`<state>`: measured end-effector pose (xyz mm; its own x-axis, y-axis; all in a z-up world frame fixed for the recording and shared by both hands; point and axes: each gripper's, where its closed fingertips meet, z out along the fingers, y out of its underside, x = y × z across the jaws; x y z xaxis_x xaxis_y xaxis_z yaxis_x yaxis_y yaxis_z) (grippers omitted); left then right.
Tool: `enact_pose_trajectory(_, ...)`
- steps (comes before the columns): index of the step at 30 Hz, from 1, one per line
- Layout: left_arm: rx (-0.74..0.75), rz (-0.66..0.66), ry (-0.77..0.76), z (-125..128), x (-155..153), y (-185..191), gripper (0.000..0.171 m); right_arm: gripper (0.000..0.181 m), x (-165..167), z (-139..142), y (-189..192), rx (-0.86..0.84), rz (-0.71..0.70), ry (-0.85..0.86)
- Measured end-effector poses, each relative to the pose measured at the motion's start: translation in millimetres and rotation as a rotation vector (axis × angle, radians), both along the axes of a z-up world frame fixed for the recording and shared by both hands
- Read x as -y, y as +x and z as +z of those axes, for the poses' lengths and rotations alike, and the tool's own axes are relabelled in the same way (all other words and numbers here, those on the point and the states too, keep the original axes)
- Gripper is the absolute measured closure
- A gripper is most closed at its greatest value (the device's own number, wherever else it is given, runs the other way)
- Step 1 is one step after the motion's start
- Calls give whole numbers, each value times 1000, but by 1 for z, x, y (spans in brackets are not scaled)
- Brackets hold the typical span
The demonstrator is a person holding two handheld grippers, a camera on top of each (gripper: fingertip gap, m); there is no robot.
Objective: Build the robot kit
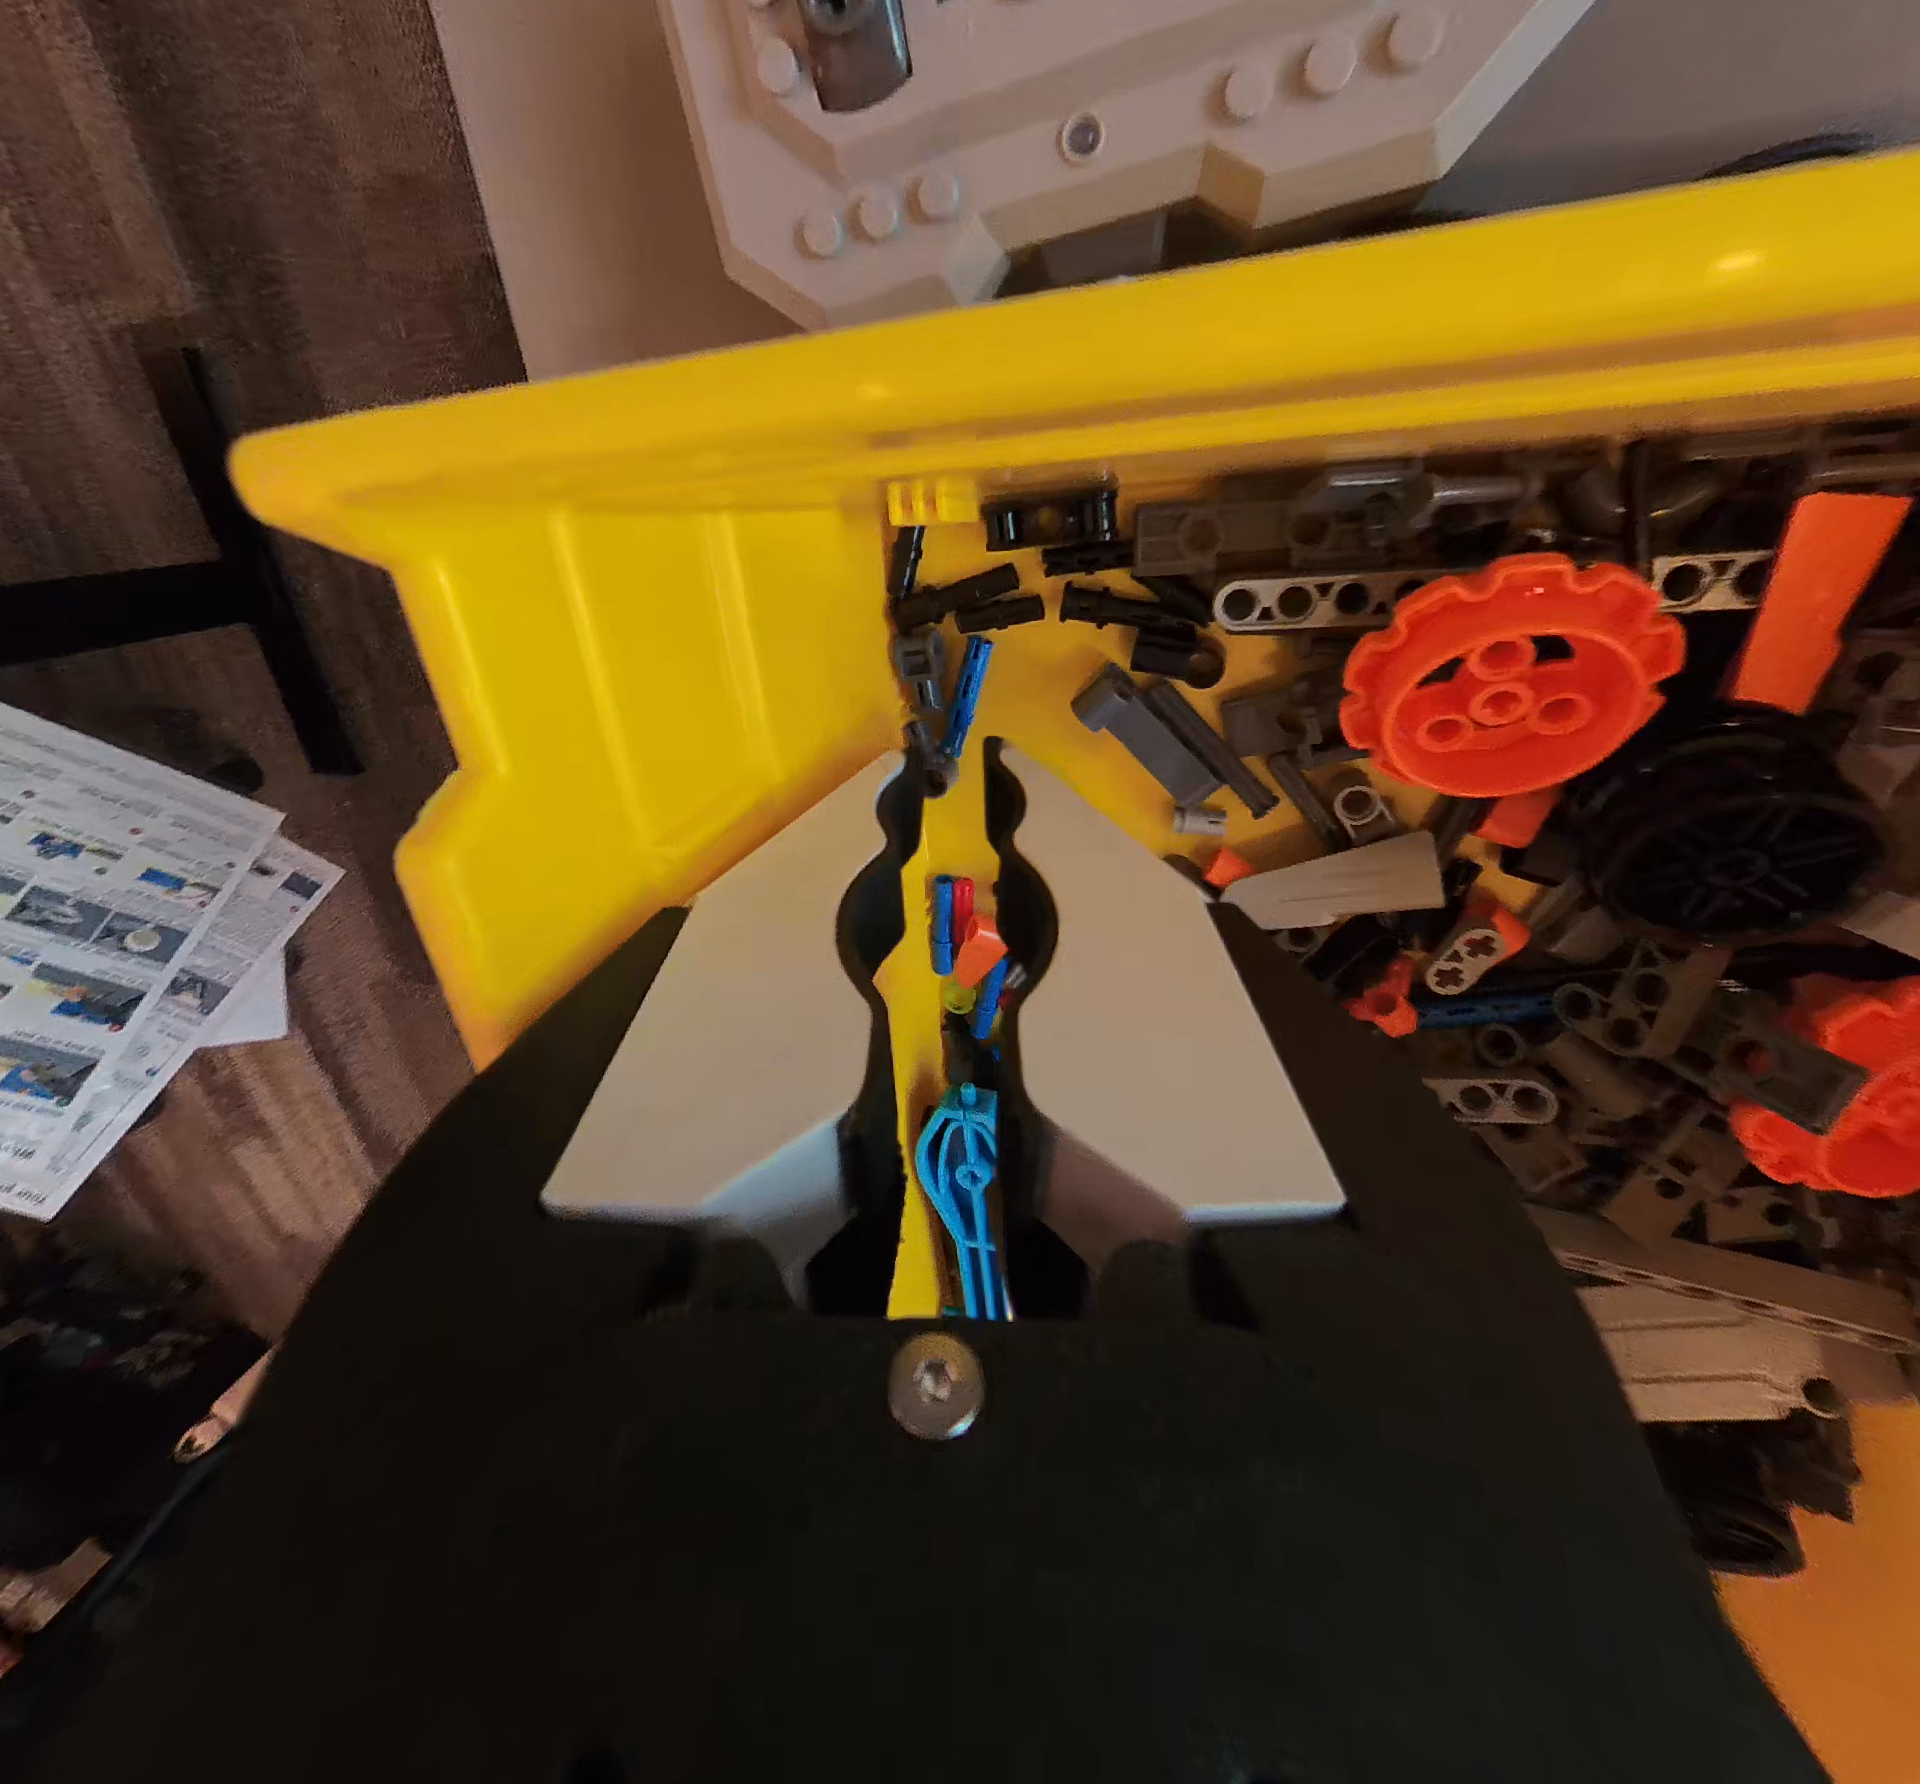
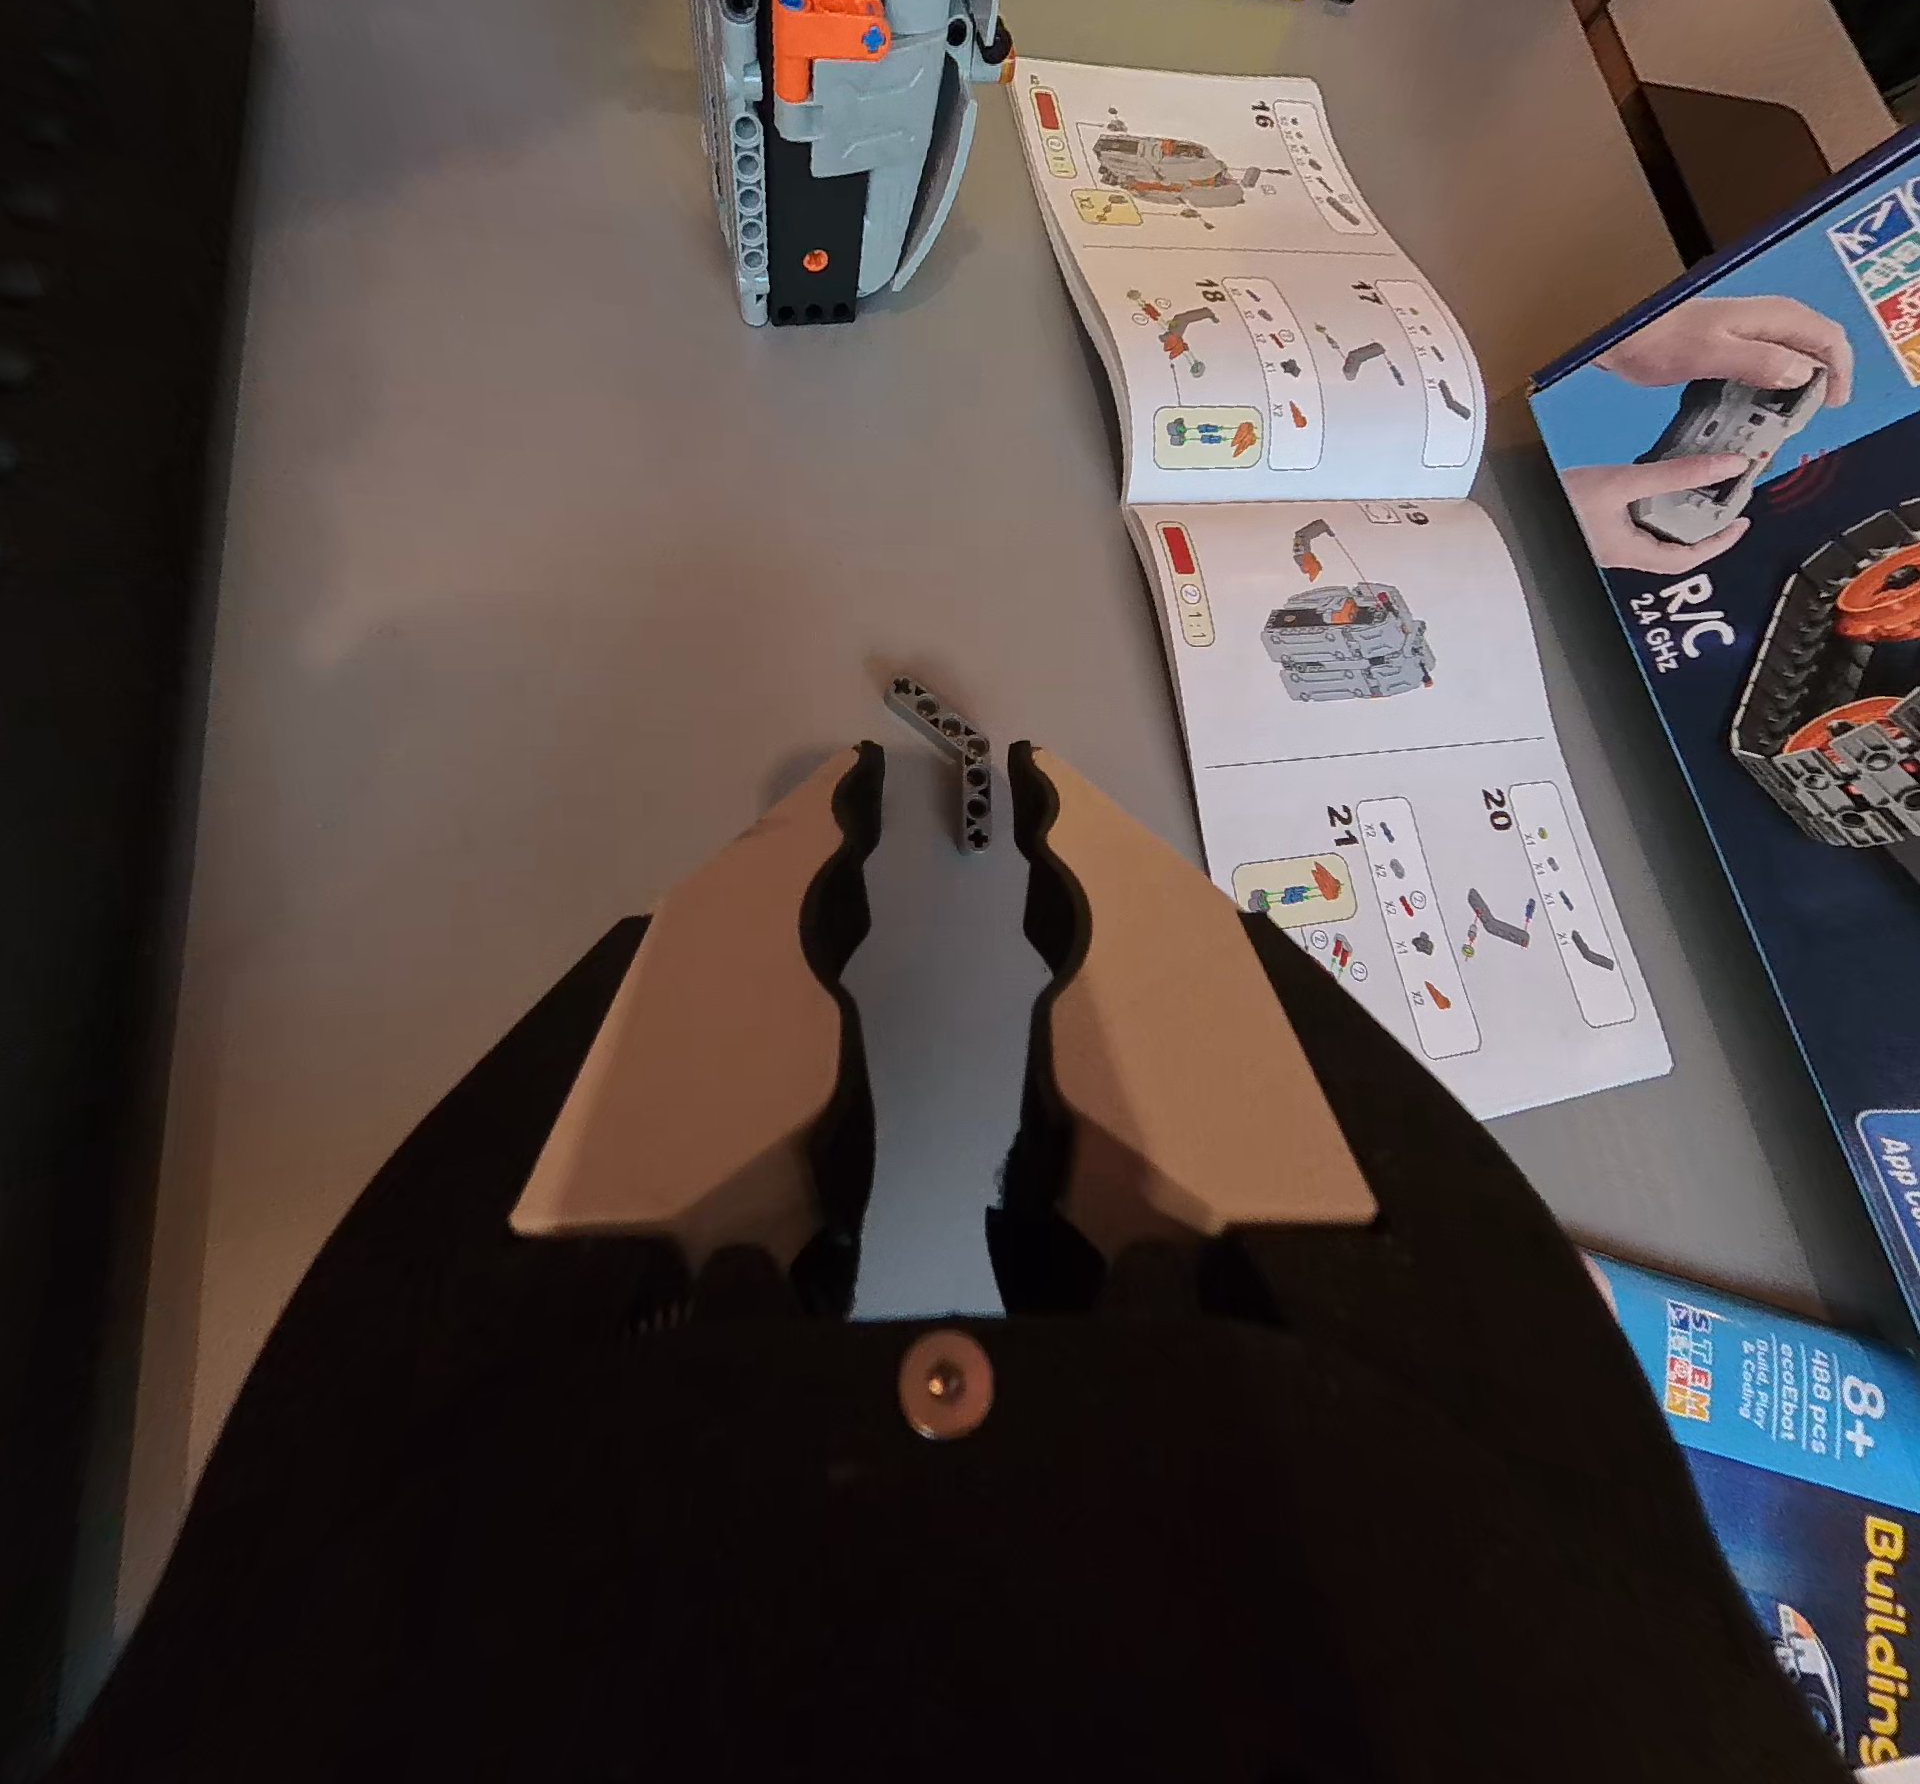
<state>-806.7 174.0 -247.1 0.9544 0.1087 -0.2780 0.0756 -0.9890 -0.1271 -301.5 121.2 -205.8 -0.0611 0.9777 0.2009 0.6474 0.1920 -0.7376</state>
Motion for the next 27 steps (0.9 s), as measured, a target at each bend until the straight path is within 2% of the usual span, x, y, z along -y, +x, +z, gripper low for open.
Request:
enact_pose_trajectory(8,55,16,4,-4,1,5,164,156,0,-2,0,5,0,-3)
enact_pose_trajectory(11,156,25,-4,-2,6,18,166,156,-2,-3,0,8,-4,-3)
enact_pose_trajectory(14,316,28,81,7,-4,41,164,156,-2,-4,0,9,-4,-8)
enact_pose_trajectory(16,383,21,83,6,-5,51,167,156,-2,-5,1,12,-4,-10)
enact_pose_trajectory(19,408,4,5,-4,3,57,166,157,-3,-6,1,13,-6,-10)
enact_pose_trajectory(27,401,-3,2,1,5,56,158,156,-2,-9,0,29,-3,-11)
